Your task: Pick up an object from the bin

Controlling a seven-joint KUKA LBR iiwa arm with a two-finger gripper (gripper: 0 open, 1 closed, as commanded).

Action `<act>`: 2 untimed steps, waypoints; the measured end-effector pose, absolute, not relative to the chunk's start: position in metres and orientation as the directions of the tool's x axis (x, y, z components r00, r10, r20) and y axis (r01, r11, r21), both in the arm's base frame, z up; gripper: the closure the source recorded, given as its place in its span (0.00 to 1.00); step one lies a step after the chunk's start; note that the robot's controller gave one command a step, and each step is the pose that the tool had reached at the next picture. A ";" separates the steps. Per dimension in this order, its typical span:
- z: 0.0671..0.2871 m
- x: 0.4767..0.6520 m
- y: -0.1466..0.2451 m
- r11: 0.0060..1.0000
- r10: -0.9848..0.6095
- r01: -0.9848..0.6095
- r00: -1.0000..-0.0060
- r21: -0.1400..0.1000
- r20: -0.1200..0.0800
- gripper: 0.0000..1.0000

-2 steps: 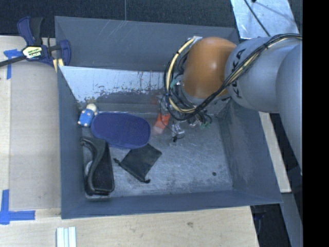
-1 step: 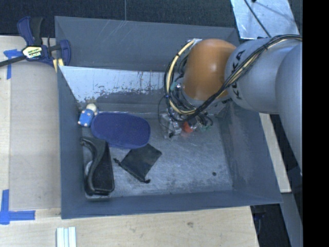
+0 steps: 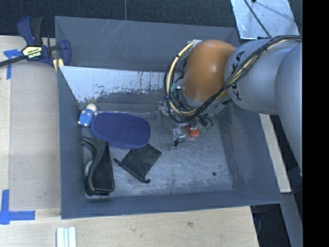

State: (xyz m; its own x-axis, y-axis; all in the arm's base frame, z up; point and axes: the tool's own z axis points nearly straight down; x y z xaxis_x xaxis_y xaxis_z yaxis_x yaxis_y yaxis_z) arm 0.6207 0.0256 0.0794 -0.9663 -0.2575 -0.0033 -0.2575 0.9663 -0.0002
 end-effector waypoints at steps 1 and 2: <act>0.070 0.618 -0.092 0.974 -0.228 -0.228 -0.974 -0.006 -0.004 0.00; 0.071 0.619 -0.086 0.972 -0.234 -0.234 -0.972 -0.002 -0.007 1.00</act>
Offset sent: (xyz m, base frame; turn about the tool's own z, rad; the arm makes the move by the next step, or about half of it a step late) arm -0.0028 -0.1112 -0.0094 0.0216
